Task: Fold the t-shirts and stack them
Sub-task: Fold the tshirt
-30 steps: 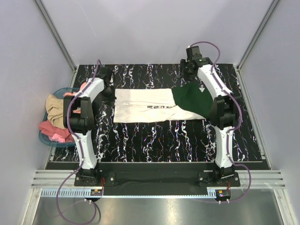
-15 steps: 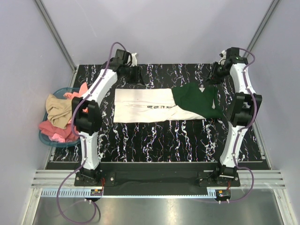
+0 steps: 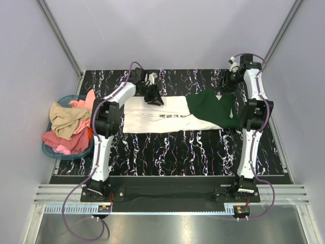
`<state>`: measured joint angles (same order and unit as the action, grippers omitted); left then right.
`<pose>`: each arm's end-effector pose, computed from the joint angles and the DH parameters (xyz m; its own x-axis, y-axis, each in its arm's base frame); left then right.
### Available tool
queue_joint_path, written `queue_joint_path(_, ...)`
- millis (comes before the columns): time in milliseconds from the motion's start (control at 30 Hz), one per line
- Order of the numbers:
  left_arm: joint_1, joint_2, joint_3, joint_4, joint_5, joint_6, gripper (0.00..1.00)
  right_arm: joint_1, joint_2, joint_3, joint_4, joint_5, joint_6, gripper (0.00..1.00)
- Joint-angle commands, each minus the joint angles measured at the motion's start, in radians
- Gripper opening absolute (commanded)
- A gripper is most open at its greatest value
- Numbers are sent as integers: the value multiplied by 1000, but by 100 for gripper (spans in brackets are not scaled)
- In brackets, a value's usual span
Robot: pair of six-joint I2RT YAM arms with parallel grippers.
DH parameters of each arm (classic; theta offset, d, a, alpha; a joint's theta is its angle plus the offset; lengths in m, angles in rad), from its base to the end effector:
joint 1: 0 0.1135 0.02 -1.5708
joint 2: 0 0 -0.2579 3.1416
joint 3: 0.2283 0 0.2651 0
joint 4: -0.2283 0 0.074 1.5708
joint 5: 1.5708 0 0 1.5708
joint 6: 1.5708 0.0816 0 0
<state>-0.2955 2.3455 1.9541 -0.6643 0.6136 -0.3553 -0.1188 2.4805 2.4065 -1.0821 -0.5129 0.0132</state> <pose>0.4946 -0.1997 0.1323 -0.9578 -0.0057 -0.2875 0.1880 0.7440 -0.6412 0.5449 -0.0247 0.1798 -0.9099 0.1202 -0.3970 -0.0810 0.8871 0.4544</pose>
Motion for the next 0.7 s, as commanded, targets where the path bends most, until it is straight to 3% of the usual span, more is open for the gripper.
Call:
queue_joint_path(0,-33,-31,16,251,120,-91,33,2,124,211,-50,-75,-68,47)
queue_joint_path(167,-54,-8,-30,475,108,-198,34,2,195,281,-45,-64,-64,43)
queue_joint_path(333,-48,21,-53,480,49,-197,33,4,172,209,-6,-81,-19,37)
queue_joint_path(667,-42,35,-145,382,-54,-133,33,4,75,-24,91,129,70,32)
